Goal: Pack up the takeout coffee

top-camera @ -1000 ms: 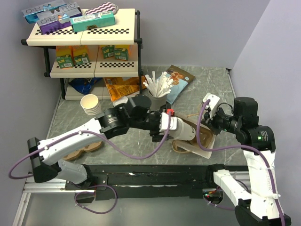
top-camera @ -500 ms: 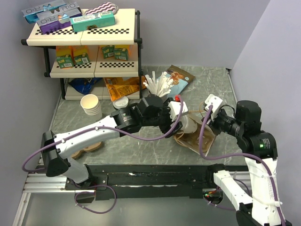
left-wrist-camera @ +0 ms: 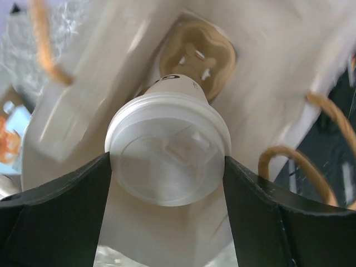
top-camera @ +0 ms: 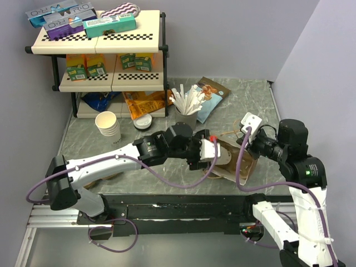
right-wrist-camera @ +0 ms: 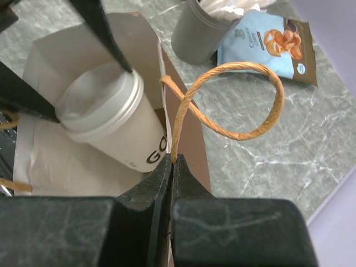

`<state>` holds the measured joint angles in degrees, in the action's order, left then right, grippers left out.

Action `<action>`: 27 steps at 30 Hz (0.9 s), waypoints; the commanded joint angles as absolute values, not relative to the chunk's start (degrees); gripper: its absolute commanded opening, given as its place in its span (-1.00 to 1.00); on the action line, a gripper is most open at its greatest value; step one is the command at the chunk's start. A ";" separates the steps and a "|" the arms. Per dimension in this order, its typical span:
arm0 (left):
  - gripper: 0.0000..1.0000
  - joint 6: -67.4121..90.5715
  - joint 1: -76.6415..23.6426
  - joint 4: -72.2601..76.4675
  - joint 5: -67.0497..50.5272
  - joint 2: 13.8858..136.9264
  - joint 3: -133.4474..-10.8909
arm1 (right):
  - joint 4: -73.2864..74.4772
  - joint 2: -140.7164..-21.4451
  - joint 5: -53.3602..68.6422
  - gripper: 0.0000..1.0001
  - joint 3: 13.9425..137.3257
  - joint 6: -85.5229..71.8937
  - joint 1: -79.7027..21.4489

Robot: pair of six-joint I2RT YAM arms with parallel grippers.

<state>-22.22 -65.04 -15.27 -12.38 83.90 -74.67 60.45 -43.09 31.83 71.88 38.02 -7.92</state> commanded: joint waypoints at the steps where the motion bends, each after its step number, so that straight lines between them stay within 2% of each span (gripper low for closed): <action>1: -0.99 -35.85 -66.71 -10.28 -12.48 81.03 -73.48 | 55.99 -43.94 34.80 -1.00 72.16 37.27 -8.44; 13: -0.99 -54.30 -70.14 -17.57 -5.55 88.05 -77.69 | 59.15 -41.66 35.77 -1.00 70.84 41.22 -10.19; 23: -0.99 -55.28 -71.81 -21.45 -0.18 92.72 -82.71 | 58.01 -38.85 33.67 -1.00 67.94 42.89 -12.65; 27: -0.99 -56.07 -72.60 -20.04 6.15 93.87 -83.05 | 57.66 -37.88 32.70 -1.00 66.01 44.65 -13.80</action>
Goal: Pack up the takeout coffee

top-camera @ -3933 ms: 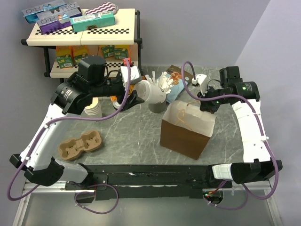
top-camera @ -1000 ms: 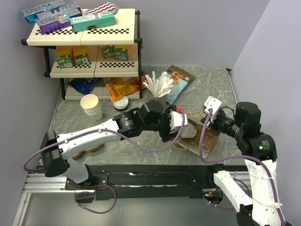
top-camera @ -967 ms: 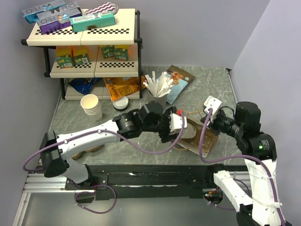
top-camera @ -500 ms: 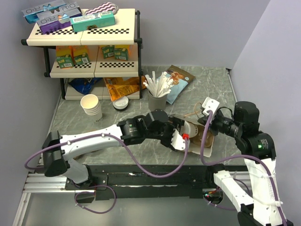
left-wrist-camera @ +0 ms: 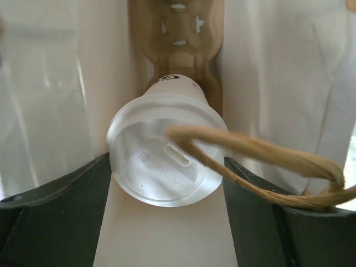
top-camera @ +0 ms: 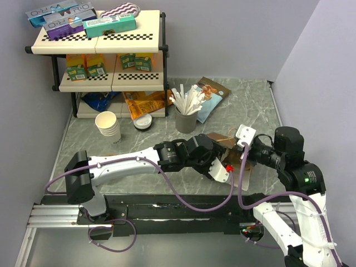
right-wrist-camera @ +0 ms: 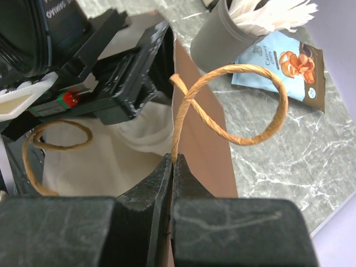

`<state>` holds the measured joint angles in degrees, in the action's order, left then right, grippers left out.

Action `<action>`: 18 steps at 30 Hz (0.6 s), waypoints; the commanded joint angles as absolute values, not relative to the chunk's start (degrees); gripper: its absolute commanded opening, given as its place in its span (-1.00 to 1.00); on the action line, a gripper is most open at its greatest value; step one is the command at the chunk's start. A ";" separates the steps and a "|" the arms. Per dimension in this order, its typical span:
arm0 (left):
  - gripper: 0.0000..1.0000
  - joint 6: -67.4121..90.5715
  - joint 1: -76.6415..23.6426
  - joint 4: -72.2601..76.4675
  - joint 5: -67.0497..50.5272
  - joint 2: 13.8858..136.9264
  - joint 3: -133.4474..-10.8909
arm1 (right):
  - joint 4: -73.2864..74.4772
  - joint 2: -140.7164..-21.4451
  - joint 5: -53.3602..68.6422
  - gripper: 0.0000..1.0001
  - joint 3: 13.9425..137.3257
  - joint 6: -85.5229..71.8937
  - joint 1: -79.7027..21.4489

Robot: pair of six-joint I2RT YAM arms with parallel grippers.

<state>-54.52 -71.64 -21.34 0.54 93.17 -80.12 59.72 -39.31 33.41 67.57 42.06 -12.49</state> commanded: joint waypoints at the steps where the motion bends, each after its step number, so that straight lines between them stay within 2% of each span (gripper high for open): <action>1: -0.99 -56.34 -72.68 -19.08 6.59 93.78 -82.88 | 57.48 -37.53 32.43 -1.00 65.66 45.00 -13.97; 11: -0.99 -52.91 -71.63 -17.41 2.73 91.94 -83.32 | 56.07 -37.97 31.47 -1.00 65.30 44.74 -14.77; 18: -0.99 -56.86 -71.02 -16.17 4.22 93.07 -80.86 | 56.60 -37.71 31.82 -1.00 66.01 44.30 -14.59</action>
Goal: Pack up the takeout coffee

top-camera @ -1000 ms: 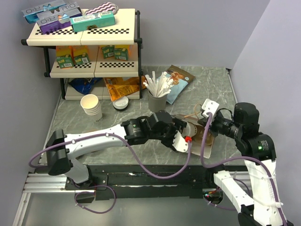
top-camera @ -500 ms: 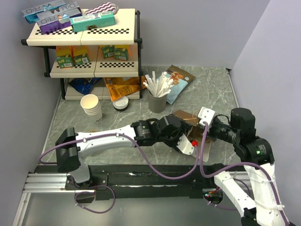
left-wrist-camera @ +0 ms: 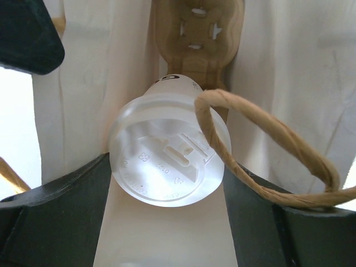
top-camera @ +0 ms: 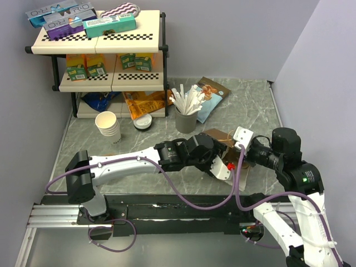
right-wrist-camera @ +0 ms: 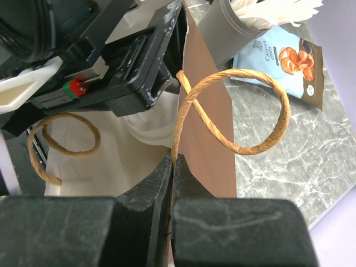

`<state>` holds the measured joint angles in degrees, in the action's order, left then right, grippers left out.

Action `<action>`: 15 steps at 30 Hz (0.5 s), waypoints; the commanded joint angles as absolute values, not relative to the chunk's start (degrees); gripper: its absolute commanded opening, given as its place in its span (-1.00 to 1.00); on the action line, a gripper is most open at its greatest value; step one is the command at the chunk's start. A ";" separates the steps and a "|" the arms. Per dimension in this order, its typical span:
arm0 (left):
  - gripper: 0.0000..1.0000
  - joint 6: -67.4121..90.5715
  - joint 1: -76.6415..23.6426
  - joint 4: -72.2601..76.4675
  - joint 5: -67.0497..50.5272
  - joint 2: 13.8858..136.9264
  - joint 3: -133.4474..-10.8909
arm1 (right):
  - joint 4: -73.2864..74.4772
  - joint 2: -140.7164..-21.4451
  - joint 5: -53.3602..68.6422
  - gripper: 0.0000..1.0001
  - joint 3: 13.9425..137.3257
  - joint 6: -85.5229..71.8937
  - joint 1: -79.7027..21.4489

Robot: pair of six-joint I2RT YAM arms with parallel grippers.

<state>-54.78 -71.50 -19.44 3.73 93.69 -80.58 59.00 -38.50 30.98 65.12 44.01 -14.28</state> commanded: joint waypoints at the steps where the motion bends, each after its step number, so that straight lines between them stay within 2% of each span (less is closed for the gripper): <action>1: -0.99 -57.04 -71.10 -16.78 4.91 93.69 -81.38 | 56.69 -37.44 31.82 -1.00 66.01 44.21 -14.85; 15: -0.99 -61.96 -71.37 -18.81 7.38 98.97 -84.55 | 53.45 -36.74 32.61 -1.00 63.64 39.73 -14.59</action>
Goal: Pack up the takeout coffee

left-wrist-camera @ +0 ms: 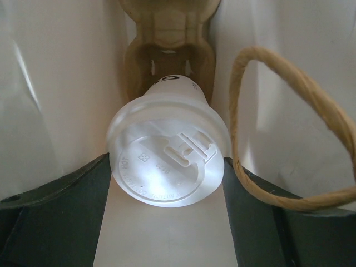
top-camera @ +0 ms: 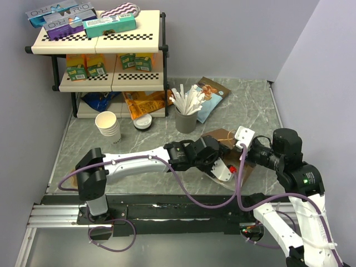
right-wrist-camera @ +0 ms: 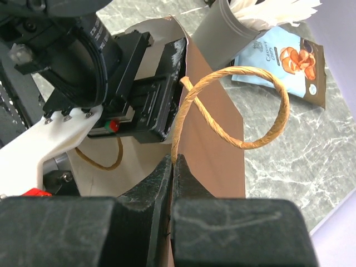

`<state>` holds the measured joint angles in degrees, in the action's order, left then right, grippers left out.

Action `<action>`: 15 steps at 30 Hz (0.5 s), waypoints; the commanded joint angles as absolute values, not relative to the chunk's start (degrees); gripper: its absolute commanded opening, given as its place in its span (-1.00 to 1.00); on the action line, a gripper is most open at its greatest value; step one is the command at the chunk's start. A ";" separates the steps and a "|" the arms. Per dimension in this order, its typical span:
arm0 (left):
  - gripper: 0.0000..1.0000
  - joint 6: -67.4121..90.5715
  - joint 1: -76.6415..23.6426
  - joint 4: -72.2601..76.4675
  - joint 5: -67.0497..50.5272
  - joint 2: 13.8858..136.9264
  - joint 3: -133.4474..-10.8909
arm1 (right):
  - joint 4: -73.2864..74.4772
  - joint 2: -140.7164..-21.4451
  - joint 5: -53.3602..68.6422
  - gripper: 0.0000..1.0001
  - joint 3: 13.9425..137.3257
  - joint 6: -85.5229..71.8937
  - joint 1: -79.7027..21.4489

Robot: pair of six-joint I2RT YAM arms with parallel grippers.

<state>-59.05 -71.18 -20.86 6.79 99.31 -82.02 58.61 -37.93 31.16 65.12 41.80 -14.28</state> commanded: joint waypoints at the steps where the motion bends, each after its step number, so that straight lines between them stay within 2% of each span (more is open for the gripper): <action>1: -0.99 -62.05 -71.37 -18.55 6.95 98.88 -84.55 | 53.00 -36.74 32.26 -1.00 63.28 39.47 -14.59; 15: -0.99 -60.91 -71.46 -17.66 4.04 101.69 -86.66 | 51.15 -38.85 35.24 -1.00 64.25 36.56 -14.06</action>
